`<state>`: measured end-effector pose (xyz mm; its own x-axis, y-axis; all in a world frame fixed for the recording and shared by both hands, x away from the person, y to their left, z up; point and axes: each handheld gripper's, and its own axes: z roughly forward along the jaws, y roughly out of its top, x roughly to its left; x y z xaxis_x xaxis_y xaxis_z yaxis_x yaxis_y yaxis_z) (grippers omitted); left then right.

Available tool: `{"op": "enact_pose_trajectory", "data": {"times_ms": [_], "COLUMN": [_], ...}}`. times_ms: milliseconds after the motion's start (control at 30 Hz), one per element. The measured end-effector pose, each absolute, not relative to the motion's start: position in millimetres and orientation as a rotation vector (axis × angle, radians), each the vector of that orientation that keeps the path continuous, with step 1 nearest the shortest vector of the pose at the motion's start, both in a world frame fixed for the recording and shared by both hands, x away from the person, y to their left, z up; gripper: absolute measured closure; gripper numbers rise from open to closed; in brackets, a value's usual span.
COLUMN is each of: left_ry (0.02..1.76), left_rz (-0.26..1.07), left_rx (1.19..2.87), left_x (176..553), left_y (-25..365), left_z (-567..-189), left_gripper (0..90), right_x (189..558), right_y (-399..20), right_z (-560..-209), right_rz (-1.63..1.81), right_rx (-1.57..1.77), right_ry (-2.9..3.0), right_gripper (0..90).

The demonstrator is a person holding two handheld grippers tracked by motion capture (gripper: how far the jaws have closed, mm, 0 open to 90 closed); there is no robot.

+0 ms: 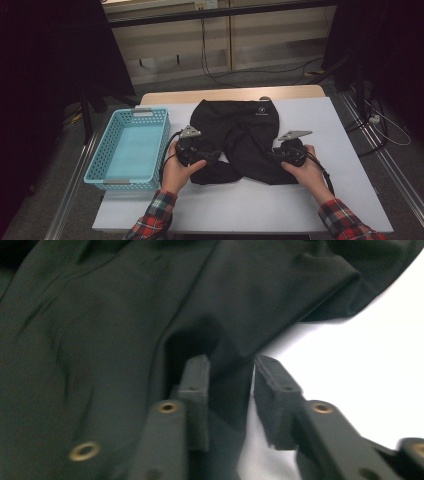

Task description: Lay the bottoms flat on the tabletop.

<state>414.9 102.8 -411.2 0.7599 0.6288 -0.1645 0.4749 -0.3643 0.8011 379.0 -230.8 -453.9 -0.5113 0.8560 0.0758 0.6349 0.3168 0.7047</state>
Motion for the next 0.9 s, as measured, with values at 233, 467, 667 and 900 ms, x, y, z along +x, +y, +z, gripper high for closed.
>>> {"op": "enact_pose_trajectory", "data": {"times_ms": [233,467,667,900], "left_ry": [0.807,0.792,0.782,0.784], "left_rz": [0.232,0.232,0.225,0.226], "left_rx": [2.014,2.016,2.034,2.030], "left_x": [412,412,411,411], "left_y": [98,95,91,92], "left_z": [-410,-409,-411,-411], "left_gripper": [17.7,17.8,18.3,18.5], "right_x": [374,365,363,373], "right_y": [-228,-253,-276,-282], "right_z": [-453,-426,-414,-420], "right_rz": [1.099,1.189,1.243,1.133], "right_rx": [1.314,1.327,1.372,1.375], "right_ry": [2.355,2.172,2.020,1.989], "right_gripper": [90.0,90.0,90.0,90.0]}}
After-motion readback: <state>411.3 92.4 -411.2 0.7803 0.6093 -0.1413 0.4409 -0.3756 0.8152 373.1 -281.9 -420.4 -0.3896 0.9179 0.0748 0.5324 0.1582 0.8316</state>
